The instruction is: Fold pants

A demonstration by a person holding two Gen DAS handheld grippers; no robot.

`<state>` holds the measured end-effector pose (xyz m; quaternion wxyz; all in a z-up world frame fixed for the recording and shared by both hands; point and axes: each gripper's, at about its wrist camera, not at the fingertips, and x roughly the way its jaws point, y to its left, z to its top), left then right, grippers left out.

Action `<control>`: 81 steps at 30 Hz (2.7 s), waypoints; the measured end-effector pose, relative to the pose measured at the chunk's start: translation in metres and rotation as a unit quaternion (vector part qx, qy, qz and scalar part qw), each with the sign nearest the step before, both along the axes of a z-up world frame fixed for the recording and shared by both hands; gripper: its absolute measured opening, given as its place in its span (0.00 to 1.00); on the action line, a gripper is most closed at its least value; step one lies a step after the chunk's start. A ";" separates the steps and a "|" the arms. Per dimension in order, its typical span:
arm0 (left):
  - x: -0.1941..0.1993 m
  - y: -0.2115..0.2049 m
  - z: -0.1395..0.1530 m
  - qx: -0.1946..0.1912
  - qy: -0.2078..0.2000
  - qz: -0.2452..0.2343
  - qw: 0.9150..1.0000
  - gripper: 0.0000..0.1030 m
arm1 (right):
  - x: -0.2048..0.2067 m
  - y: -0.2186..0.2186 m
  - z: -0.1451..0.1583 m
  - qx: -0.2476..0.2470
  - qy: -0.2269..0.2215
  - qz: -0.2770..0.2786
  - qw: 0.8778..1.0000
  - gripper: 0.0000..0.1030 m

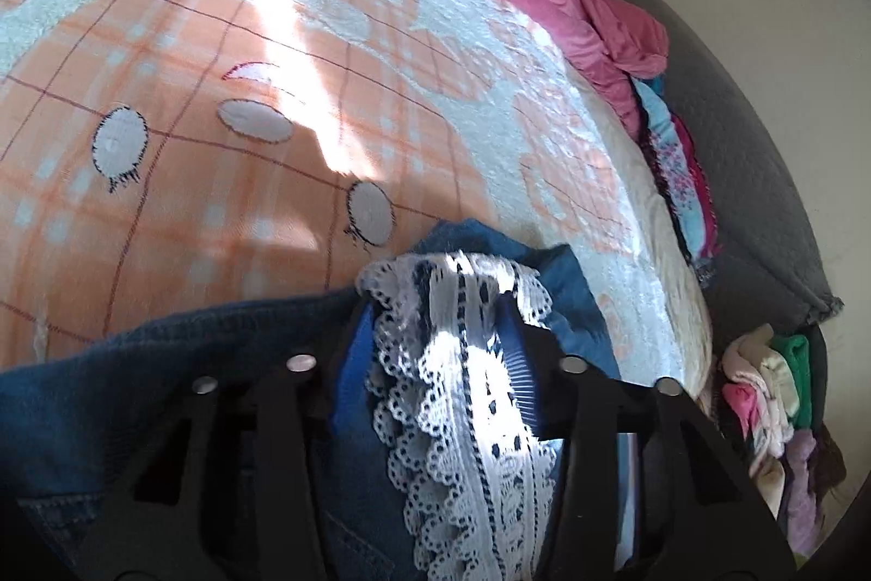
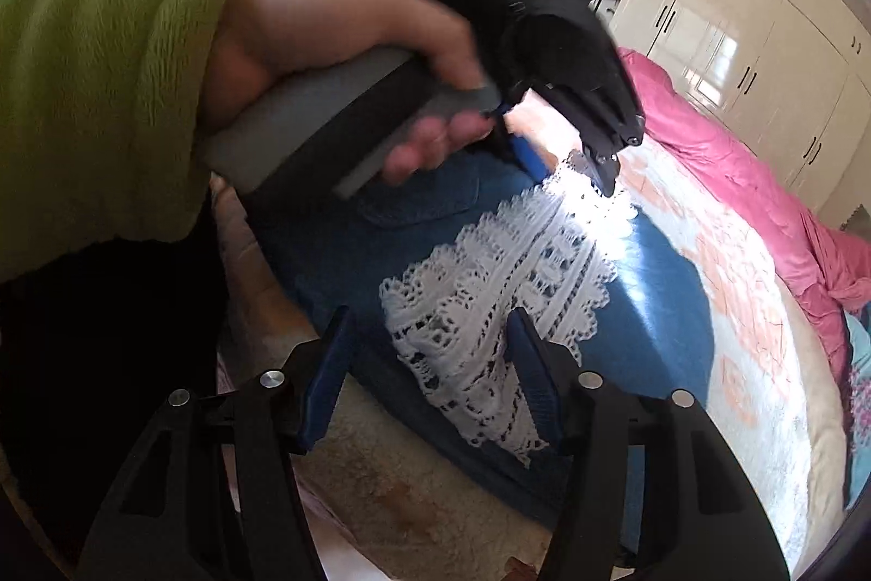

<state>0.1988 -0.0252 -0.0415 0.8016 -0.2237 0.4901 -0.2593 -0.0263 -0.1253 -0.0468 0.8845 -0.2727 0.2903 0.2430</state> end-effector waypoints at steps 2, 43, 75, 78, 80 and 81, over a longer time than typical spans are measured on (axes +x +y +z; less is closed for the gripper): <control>0.002 -0.002 -0.002 0.008 0.005 0.005 1.000 0.21 | -0.003 -0.003 -0.002 0.003 0.005 -0.008 1.000 0.31; -0.157 0.029 0.036 0.088 -0.094 0.018 0.992 0.66 | 0.047 -0.116 0.021 0.126 0.085 -0.082 0.985 0.53; -0.175 -0.046 0.033 0.202 -0.162 -0.044 0.965 0.85 | 0.191 -0.096 0.052 0.137 0.118 -0.081 0.980 0.50; -0.168 -0.050 0.026 0.210 -0.159 -0.047 0.964 0.88 | 0.212 -0.086 0.036 0.100 0.128 -0.094 0.982 0.50; -0.165 -0.050 0.017 0.215 -0.145 -0.050 0.965 0.88 | 0.225 -0.091 0.021 0.071 0.141 -0.120 0.980 0.50; -0.162 -0.050 0.013 0.217 -0.137 -0.049 0.965 0.90 | 0.228 -0.096 0.013 0.071 0.151 -0.125 0.978 0.50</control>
